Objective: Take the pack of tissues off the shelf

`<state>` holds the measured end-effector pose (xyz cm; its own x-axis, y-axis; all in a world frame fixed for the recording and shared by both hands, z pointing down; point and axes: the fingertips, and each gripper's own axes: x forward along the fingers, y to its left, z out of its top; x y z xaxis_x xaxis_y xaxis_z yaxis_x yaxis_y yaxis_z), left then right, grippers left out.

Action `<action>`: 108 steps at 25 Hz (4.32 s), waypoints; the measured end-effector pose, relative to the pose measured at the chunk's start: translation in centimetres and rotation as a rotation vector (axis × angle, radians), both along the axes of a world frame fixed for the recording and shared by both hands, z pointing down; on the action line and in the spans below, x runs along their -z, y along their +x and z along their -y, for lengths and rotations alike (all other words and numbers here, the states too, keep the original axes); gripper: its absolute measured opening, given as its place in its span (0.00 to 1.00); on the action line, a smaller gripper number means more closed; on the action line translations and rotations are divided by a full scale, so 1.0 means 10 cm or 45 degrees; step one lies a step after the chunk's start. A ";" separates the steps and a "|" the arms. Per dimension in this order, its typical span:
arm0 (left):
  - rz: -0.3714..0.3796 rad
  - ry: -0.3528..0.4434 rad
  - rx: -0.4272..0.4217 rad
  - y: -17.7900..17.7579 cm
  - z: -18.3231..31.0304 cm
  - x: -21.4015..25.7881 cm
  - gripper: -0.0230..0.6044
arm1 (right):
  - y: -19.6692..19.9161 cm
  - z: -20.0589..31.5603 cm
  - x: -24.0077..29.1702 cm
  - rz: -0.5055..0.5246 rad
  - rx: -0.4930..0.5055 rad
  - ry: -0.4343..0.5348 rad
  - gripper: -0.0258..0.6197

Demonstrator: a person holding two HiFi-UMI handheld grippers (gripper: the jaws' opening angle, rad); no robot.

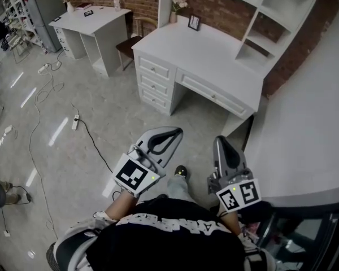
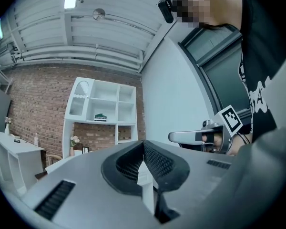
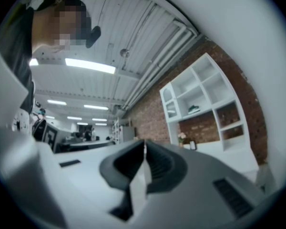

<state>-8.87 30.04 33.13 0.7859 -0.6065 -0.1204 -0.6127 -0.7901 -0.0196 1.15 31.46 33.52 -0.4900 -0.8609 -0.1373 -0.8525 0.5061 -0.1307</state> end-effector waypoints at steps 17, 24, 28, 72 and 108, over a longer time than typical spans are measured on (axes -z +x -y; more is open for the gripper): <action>0.047 0.008 0.100 0.17 0.79 -0.05 0.09 | 0.20 0.92 -0.07 0.021 0.088 0.007 0.09; 0.061 0.010 0.103 0.38 1.18 -0.03 0.09 | 0.40 1.32 -0.06 0.031 0.090 0.008 0.09; 0.063 0.013 0.106 0.47 1.38 -0.02 0.09 | 0.49 1.52 -0.07 0.031 0.095 0.005 0.09; 0.167 0.007 0.116 1.62 2.56 -0.07 0.09 | 1.62 2.70 -0.18 0.111 0.100 0.016 0.09; 0.059 0.050 -0.141 1.86 4.18 -0.01 0.09 | 1.84 3.96 -0.09 0.026 -0.173 0.056 0.09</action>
